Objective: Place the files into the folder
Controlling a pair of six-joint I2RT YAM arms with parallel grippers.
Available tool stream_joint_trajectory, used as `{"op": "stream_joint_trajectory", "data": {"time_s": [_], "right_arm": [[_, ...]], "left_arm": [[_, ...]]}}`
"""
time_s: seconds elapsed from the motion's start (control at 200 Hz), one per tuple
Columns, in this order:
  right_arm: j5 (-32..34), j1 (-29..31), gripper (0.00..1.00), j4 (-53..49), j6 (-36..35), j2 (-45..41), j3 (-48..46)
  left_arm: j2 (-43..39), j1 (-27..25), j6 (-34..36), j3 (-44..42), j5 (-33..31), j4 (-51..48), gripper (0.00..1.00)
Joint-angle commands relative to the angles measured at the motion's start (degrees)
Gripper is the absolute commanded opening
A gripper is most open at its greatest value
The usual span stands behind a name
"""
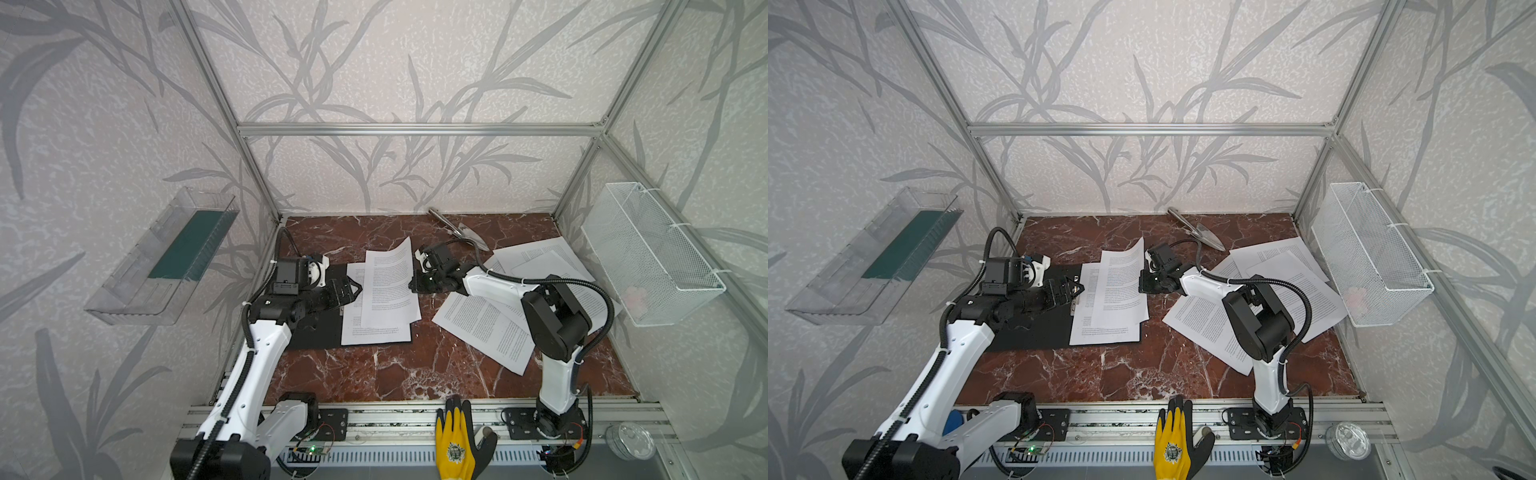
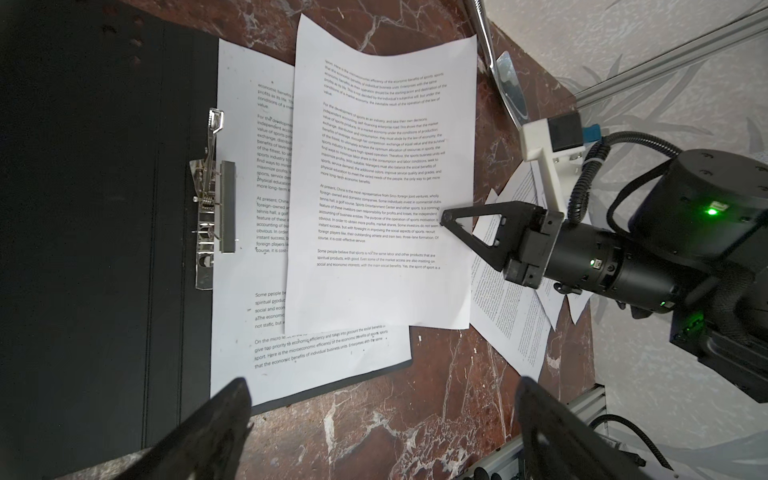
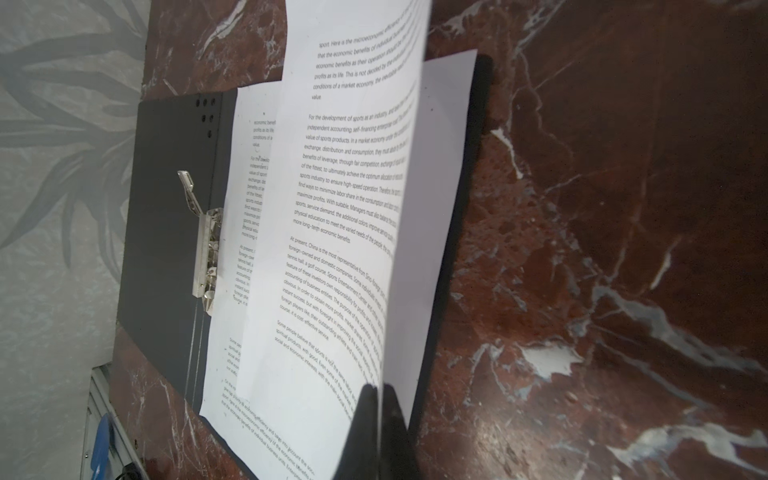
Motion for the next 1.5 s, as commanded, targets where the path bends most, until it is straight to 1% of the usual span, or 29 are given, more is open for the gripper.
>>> {"op": "stream_joint_trajectory", "data": {"time_s": [0.0, 0.035, 0.325, 0.62, 1.12, 1.495], "right_arm": [[-2.7, 0.3, 0.00, 1.6, 0.8, -1.9, 0.1], [-2.8, 0.4, 0.00, 1.5, 2.5, -1.8, 0.1], [-2.8, 2.3, 0.00, 2.6, 5.2, -1.6, -0.4], [-2.5, 4.6, 0.00, 2.4, 6.7, -1.1, 0.5], [-2.6, 5.8, 0.00, 4.5, 10.2, -0.2, 0.4], [-3.5, 6.8, 0.00, 4.6, 11.3, 0.4, 0.9]], "left_arm": [[-0.4, -0.1, 1.6, 0.2, 0.4, -0.7, 0.99], [-0.6, -0.1, 1.6, 0.2, 0.2, -0.7, 0.99], [-0.3, 0.0, 2.0, 0.2, -0.5, -1.1, 0.99], [0.0, -0.1, 1.6, 0.2, -0.5, -0.8, 0.99], [0.3, 0.0, 1.5, -0.1, -0.8, -0.7, 0.99], [0.4, 0.0, 1.5, -0.1, -0.9, -0.8, 0.99]]}}
